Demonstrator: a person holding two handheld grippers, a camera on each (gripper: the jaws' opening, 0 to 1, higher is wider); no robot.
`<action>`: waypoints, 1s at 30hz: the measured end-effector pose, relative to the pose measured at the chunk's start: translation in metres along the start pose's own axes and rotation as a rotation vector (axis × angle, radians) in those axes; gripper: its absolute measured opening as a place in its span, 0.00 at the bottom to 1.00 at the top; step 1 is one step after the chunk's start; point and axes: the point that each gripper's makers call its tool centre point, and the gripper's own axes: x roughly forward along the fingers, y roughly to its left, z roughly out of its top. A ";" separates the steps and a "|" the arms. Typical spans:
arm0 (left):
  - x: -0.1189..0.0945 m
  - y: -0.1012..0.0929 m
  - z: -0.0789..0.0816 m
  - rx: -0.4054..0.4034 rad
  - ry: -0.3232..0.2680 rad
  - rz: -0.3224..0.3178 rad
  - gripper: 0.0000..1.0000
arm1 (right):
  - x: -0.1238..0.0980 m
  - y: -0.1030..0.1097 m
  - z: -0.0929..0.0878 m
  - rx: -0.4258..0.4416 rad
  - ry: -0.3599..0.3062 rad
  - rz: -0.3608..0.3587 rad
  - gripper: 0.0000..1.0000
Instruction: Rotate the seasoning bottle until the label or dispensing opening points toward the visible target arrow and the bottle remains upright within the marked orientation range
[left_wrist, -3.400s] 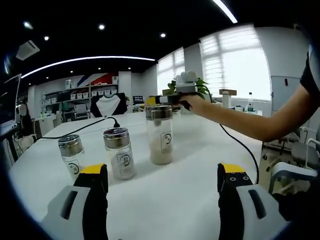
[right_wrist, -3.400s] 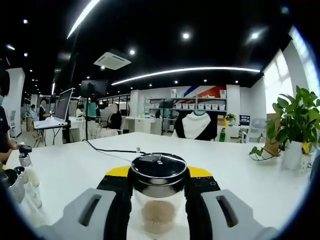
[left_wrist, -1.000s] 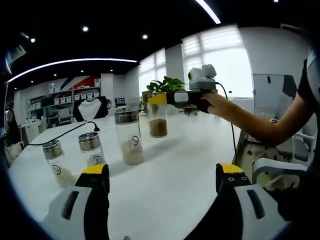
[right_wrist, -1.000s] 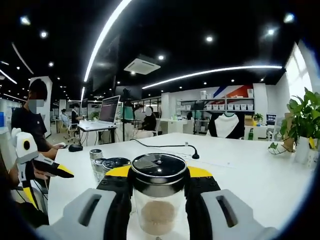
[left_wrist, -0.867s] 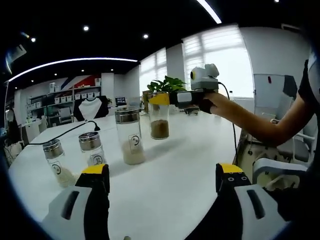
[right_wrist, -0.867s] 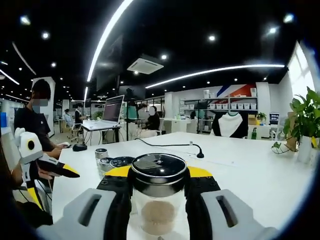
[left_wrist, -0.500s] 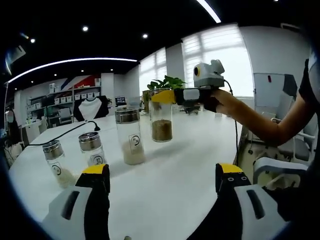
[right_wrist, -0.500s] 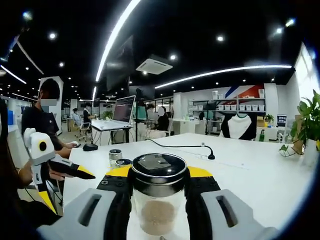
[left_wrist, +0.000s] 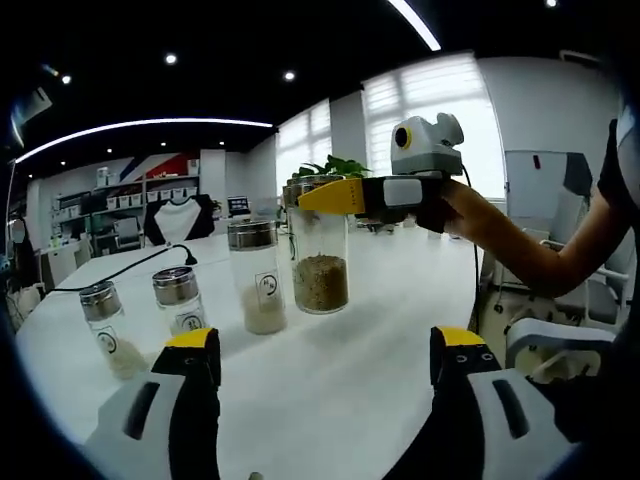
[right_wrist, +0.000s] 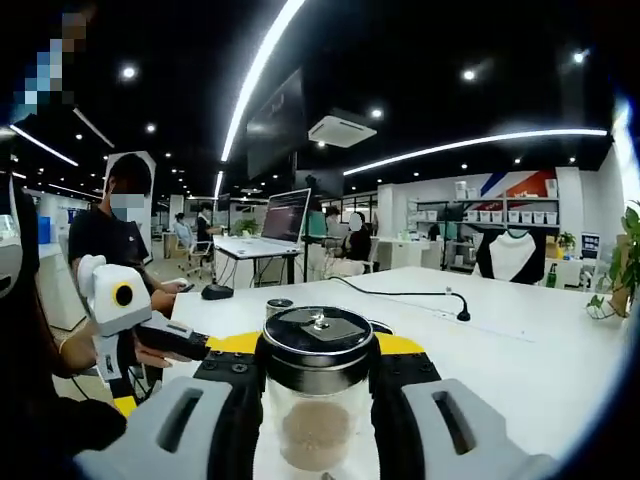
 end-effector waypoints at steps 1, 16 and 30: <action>0.000 0.000 0.000 -0.001 -0.001 0.000 0.91 | 0.001 0.002 0.000 -0.003 0.002 0.008 0.38; 0.001 0.011 0.009 0.016 -0.035 -0.021 0.81 | 0.014 0.040 -0.010 -0.024 0.034 0.135 0.38; 0.004 0.010 0.015 0.018 -0.074 -0.059 0.68 | 0.015 0.064 -0.005 -0.027 0.031 0.219 0.38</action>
